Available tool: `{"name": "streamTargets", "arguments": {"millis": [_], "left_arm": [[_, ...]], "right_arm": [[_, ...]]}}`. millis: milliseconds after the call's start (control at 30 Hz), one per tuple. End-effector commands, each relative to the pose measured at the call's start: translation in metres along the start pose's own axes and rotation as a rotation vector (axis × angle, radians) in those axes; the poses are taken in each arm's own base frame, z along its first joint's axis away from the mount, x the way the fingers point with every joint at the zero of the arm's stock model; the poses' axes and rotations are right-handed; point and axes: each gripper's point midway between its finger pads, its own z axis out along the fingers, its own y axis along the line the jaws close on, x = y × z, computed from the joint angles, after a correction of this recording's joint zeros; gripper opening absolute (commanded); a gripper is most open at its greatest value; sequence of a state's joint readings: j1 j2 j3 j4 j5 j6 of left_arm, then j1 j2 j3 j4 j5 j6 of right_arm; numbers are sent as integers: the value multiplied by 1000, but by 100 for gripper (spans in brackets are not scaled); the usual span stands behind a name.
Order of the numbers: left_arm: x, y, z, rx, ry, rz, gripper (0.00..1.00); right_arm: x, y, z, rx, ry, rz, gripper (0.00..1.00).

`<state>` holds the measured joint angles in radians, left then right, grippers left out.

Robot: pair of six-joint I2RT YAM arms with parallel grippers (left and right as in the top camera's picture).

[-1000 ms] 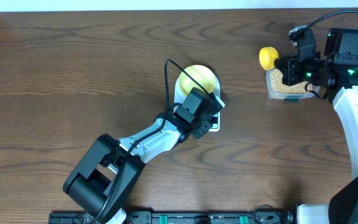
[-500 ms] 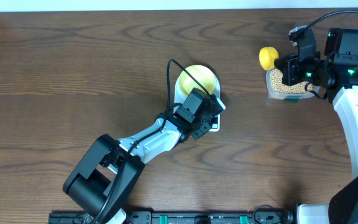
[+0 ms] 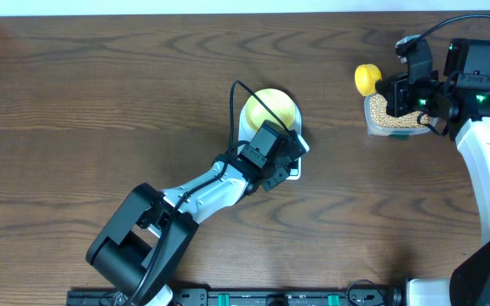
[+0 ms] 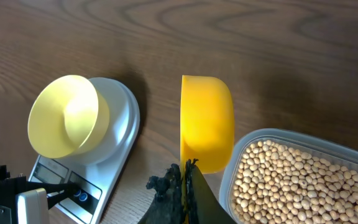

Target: Scoop item into bowl and weigh 50g on scale

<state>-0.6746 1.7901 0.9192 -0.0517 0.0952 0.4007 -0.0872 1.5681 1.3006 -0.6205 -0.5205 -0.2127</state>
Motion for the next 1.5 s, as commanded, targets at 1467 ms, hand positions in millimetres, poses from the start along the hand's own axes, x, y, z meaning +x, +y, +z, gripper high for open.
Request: {"name": "streamTargets", "arguments": {"millis": [1467], "left_arm": [[5,1,-13,55,-12,-30,8]], "right_arm": [[-12,5,-8,2,-31,-34,1]]}}
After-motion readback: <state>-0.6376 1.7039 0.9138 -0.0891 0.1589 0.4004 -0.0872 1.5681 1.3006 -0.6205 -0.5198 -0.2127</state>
